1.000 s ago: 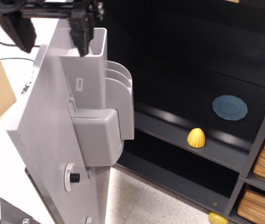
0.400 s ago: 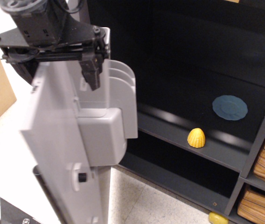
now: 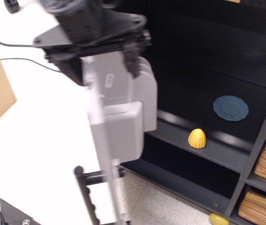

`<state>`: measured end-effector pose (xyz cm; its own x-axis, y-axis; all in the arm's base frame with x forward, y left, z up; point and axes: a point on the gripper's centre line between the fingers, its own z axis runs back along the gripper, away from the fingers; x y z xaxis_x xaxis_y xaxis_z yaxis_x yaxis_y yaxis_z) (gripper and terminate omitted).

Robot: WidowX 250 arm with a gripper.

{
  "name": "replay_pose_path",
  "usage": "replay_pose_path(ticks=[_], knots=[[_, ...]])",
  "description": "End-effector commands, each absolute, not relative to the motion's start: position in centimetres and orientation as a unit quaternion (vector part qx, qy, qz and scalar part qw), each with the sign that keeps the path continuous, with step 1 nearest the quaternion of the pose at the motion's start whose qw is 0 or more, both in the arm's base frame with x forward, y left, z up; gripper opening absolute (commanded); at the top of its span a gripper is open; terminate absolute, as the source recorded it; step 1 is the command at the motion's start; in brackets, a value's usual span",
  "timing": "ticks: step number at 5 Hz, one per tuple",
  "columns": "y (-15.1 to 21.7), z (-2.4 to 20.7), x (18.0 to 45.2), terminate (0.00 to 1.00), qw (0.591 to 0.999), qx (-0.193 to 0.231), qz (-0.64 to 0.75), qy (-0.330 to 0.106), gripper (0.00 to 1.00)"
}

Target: Close fridge

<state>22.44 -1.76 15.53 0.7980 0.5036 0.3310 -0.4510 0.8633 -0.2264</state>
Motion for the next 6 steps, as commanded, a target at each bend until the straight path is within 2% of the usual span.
replay_pose_path(ticks=[1, 2, 3, 4, 5, 6], knots=[[-6.7, 18.0, 29.3, 0.00, 0.931, -0.084, 0.287, -0.211, 1.00], [-7.5, 18.5, 31.0, 0.00, 0.927, -0.097, 0.298, -0.204, 1.00], [-6.8, 19.7, 29.9, 0.00, 0.926, -0.117, 0.288, -0.213, 1.00], [-5.2, 20.1, 27.3, 0.00, 0.931, -0.145, 0.256, -0.217, 1.00], [-3.5, 19.4, 25.2, 0.00, 0.934, -0.163, 0.236, -0.214, 1.00], [-2.3, 17.2, 24.6, 0.00, 0.943, -0.102, 0.232, -0.218, 1.00]])
